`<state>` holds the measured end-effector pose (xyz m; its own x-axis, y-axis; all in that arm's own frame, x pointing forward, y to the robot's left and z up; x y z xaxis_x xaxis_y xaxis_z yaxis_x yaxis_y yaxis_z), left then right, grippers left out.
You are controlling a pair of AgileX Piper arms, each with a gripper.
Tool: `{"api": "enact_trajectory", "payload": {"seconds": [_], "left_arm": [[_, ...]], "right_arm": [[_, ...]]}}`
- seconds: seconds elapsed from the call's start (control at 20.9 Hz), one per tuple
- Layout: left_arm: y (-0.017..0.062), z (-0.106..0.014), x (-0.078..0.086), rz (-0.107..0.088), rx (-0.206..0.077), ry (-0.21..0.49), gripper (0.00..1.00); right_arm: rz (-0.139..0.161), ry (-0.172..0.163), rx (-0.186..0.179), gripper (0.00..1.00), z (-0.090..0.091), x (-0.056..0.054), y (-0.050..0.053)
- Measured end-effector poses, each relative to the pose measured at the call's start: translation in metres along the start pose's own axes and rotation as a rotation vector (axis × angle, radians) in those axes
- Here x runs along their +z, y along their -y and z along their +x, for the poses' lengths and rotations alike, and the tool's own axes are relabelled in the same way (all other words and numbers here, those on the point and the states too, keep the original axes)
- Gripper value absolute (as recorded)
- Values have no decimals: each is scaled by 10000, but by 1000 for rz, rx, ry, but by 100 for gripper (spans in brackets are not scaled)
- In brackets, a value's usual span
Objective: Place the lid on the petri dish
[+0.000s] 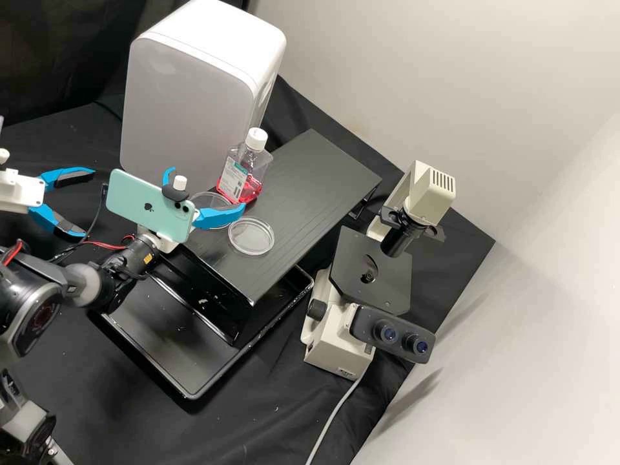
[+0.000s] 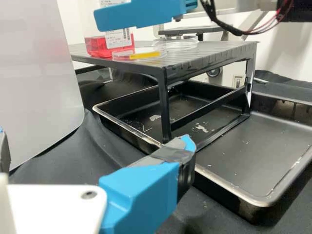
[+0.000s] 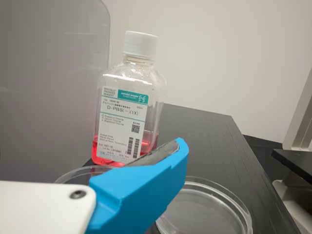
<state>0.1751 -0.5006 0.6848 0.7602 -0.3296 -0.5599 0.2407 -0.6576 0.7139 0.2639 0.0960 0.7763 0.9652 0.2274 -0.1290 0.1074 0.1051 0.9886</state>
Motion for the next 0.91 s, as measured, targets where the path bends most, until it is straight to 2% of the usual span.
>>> {"api": "enact_trajectory", "payload": {"seconds": [0.29, 0.33, 0.43, 0.57, 0.77, 0.91], "left_arm": [[18, 33, -4, -11, -5, -20, 100], [20, 33, 5, -5, -6, -16, 100], [12, 45, 6, -4, -2, -15, 100], [27, 59, -14, -12, -7, -35, 100], [25, 59, -22, -16, -5, -44, 100], [25, 59, -22, -16, -5, -44, 100]], "right_arm": [[0, 4, -25, 100, -169, 19, 37], [9, 2, -35, 100, -191, 13, 62], [19, -8, -62, 100, -284, -10, 120], [19, -26, -94, 100, -425, -46, 183], [20, -53, -127, 100, -452, -101, 265], [18, -39, -147, 100, -437, -70, 313]]}}
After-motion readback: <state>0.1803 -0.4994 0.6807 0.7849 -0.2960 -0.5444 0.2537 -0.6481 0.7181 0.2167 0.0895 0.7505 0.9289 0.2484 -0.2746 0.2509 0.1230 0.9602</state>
